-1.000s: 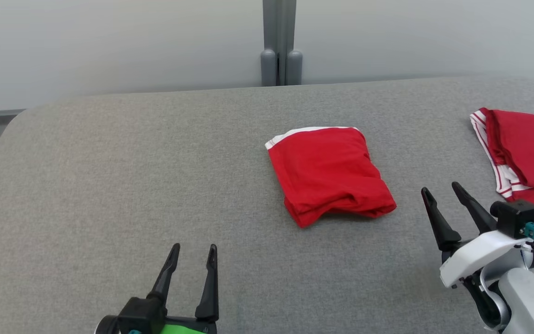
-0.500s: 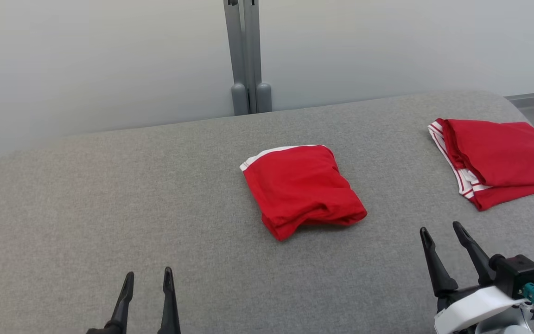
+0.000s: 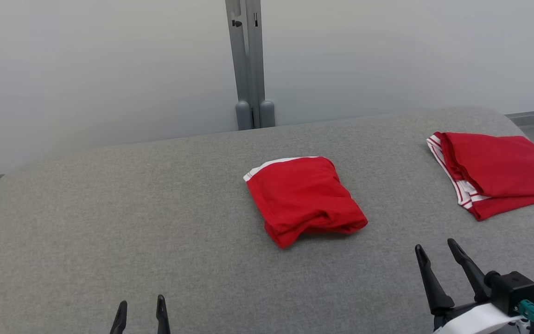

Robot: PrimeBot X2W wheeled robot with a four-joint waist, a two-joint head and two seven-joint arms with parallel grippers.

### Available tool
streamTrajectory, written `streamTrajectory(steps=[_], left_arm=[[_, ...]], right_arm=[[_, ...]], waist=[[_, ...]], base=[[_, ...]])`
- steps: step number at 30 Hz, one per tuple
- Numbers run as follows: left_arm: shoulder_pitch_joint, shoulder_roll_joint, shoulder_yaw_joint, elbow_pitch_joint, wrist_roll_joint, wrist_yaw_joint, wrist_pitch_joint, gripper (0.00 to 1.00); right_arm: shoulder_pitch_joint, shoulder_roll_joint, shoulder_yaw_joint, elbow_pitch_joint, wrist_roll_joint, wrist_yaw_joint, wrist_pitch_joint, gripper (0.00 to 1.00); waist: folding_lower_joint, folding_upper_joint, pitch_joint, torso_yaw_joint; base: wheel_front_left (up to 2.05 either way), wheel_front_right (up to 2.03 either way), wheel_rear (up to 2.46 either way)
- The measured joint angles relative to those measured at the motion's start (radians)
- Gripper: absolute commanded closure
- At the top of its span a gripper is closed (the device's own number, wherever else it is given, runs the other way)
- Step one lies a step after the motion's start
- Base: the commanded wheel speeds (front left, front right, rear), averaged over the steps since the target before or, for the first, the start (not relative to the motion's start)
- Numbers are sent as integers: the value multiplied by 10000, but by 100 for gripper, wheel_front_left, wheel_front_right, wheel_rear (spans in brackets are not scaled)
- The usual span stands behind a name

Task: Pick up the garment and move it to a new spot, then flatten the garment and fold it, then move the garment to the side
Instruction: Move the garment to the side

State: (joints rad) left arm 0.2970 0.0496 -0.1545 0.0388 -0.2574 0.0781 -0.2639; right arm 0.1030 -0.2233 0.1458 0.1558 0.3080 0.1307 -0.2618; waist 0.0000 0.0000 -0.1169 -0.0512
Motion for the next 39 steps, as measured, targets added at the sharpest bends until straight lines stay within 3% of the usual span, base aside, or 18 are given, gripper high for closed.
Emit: streamTrajectory(steps=[39], left_arm=[[10, 0, -192, 115, 734, 23, 0, 0]], right_arm=[[145, 82, 21, 96, 58, 0, 0, 0]], waist=[[0, 0, 59, 453]], base=[[0, 0, 0]])
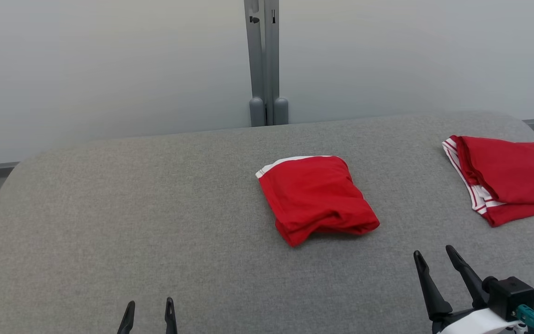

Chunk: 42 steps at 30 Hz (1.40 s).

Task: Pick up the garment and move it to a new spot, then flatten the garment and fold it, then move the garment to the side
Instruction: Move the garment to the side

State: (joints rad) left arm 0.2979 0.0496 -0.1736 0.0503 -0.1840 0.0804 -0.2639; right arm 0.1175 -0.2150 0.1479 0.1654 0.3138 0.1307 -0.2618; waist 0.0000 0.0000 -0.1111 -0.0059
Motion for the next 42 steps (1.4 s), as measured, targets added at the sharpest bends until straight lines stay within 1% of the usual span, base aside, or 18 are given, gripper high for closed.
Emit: streamTrajectory(steps=[4, 7, 12, 16, 17, 21, 23, 25, 27, 29, 32, 35, 36, 37, 38, 39, 42], left_arm=[[-14, 0, 6, -69, 17, 42, -2, 0], [-86, 2, -150, -115, 36, 73, 0, 0], [-314, 0, -447, -119, 90, 77, 0, 0], [-609, 0, -662, -146, 77, 73, 0, 0], [-786, 0, -744, -146, 77, 63, 0, 0], [-1277, 0, -976, -140, 73, 15, 0, 0], [-1554, 0, -1124, -130, 52, -12, -2, 0], [-1833, 0, -1260, -130, 17, -12, -2, 0], [-2052, 0, -1388, -125, -4, -12, -2, 0], [-2238, 0, -1511, -117, -38, -10, 0, 0], [-2470, 2, -1653, -75, -136, 4, 0, 0], [-2635, 0, -1749, 10, -186, 6, 0, 0], [-2685, 0, -1776, 33, -205, 10, 0, 0], [-2716, 2, -1787, 46, -232, 23, 0, 0], [-2736, 2, -1802, 61, -238, 35, 0, 0], [-2757, 2, -1808, 73, -238, 35, 0, 0], [-2834, 0, -1783, 94, -236, 33, 0, 0]], right_arm=[[-26, 46, -79, 86, 10, 0, 0, 0], [-277, -71, -27, 314, 209, 0, 0, 0], [-1284, -512, 303, 1110, 1206, 0, 0, 0], [-2712, -959, 819, 2067, 2541, -2, 107, 0], [-3253, -1066, 953, 2414, 3152, -2, 497, 0], [-4909, -1503, 1342, 3185, 4700, -2, 1797, 0], [-5668, -1707, 1557, 3517, 5547, -2, 2654, 0], [-6233, -1948, 1841, 3839, 6088, -2, 3482, 0], [-6670, -2111, 1969, 4134, 6498, -4, 4011, 0], [-7037, -2215, 2155, 4322, 6725, -4, 4288, 0], [-7446, -2243, 2418, 4623, 6953, -4, 4378, 0], [-7641, -2088, 2777, 4924, 7212, -2, 4472, 0], [-7674, -2029, 2920, 5070, 7240, -2, 4506, 4], [-7685, -1979, 3053, 5175, 7308, -2, 4543, 29], [-7693, -1939, 3137, 5193, 7421, -2, 4543, 92], [-7737, -1912, 3235, 5172, 7578, -2, 4589, 100], [-7775, -2040, 3693, 4955, 7674, -2, 4454, 100]], waist=[[0, 0, 172, 51], [0, 0, 362, 122], [0, 0, 748, 354], [0, 0, 1164, 507], [0, 0, 1334, 550], [0, 0, 1884, 687], [0, 0, 2205, 774], [0, 0, 2528, 874], [0, 0, 2814, 975], [0, 0, 3085, 1084], [0, 0, 3475, 1265], [1, 0, 3812, 1441], [0, 0, 3917, 1501], [1, 0, 4006, 1557], [0, 0, 4071, 1600], [0, 0, 4140, 1646], [1, 0, 4246, 1707]], base=[[0, 0, 0], [0, 0, 0], [0, 0, 0], [0, 0, 0], [0, 0, 0], [0, 0, 0], [0, 0, 0], [0, 0, 0], [0, 0, 0], [0, 0, 0], [0, 0, 0], [0, 0, 0], [0, 0, 0], [0, 0, 0], [0, 0, 0], [0, 0, 0], [0, 0, 0]])
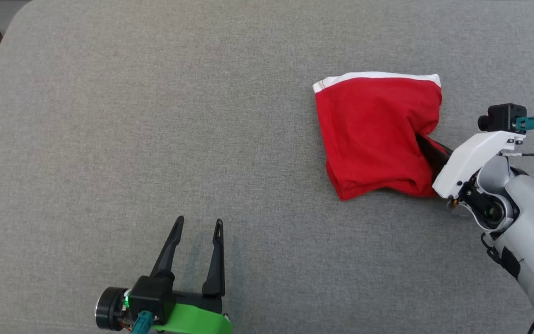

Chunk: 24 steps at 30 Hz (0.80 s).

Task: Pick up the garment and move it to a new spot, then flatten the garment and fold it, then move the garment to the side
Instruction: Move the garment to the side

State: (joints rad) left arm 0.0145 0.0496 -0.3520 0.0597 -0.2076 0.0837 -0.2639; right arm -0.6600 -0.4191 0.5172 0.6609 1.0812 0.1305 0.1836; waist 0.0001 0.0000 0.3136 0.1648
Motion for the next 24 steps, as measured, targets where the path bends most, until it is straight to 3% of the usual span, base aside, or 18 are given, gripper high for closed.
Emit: streamTrajectory(steps=[6, 16, 24], left_arm=[[15, 0, 268, -13, 278, -146, 0, 0], [-298, -6, 803, -111, 782, -610, 0, 0], [-1046, -10, 1070, -173, 1185, -1039, -2, 0]], right_arm=[[68, -1106, 907, -468, -748, 8, -953, 100], [-409, -3377, 1392, -1152, -1835, 6, -2136, 100], [-1298, -4119, 965, -688, -2514, 8, -3315, 100]], waist=[[0, 0, 19, -378], [0, 0, 250, -1905], [0, 1, 1070, -2674]], base=[[0, 0, 0], [0, 0, 0], [0, 0, 0]])
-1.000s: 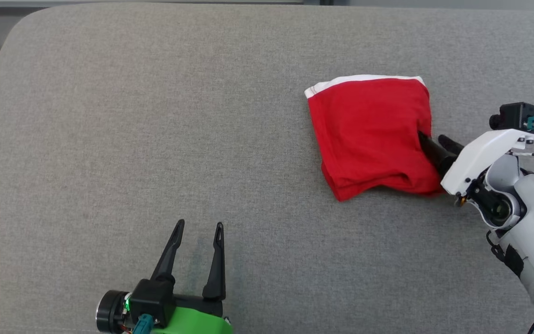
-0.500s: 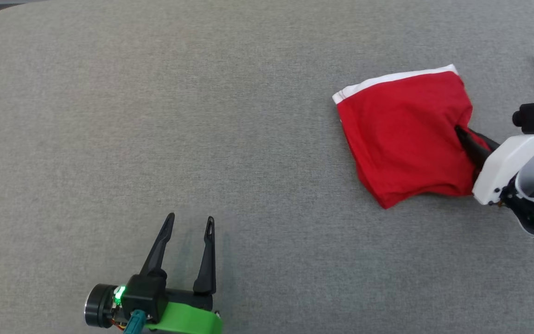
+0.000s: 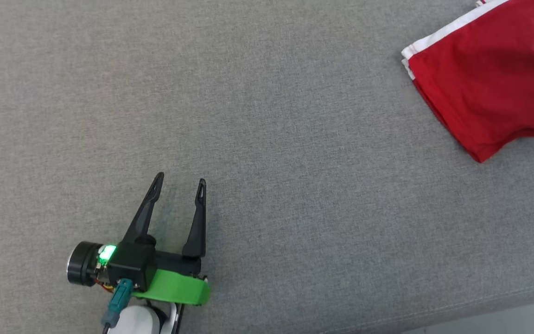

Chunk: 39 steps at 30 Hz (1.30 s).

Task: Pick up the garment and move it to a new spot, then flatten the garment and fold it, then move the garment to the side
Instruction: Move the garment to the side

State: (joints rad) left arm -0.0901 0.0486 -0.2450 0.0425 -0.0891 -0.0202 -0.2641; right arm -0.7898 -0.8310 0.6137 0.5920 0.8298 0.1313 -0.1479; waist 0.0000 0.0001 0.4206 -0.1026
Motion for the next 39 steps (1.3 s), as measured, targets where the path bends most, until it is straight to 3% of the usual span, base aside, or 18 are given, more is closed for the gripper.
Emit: streamTrajectory(steps=[10, 21, 22, 23, 26, 31, 33, 35, 39], left_arm=[[-597, 12, 17, -19, 364, -247, 2, 0], [-653, 105, 50, -261, 476, -385, -10, 0], [-653, 113, 58, -272, 477, -389, -10, 0], [-653, 113, 61, -280, 477, -405, -10, 0], [-655, 119, 58, -238, 493, -412, -10, 0], [-658, 117, 13, -46, 466, -412, -8, 0], [-631, 104, 36, 21, 380, -347, -4, 0], [-540, 82, 94, 119, 224, -245, -2, 0], [-117, 52, 157, 324, -132, -48, 0, 0]], right_arm=[[-846, -462, -531, 1340, -970, 0, -932, 100], [-1291, -1189, -1488, 2184, -2134, 0, -1133, 100], [-1337, -1210, -1563, 2213, -2263, 0, -1135, 95], [-1366, -1229, -1638, 2255, -2408, 2, -1135, 0], [-1407, -1220, -2031, 2433, -3078, 0, -1137, 0], [-1384, -732, -3921, 2167, -4890, 0, -1139, 0], [-976, -171, -4949, 1664, -5494, 0, -1147, 0], [-89, 805, -5708, 1053, -5894, -2, -1147, 0], [1754, 2537, -6057, -259, -6004, 0, -1145, 0]], waist=[[1, 0, 1125, -326], [0, 0, 1746, -83], [0, 0, 1768, -65], [0, 0, 1779, -54], [0, 0, 1761, -39], [1, -1, 1486, -13], [1, -1, 1301, 15], [1, -1, 1040, 50], [0, 0, 390, 122]], base=[[0, 0, 0], [0, 0, 0], [0, 0, 0], [0, 0, 0], [0, 0, 0], [0, 0, 0], [0, 0, 0], [0, 0, 0], [0, 0, 0]])
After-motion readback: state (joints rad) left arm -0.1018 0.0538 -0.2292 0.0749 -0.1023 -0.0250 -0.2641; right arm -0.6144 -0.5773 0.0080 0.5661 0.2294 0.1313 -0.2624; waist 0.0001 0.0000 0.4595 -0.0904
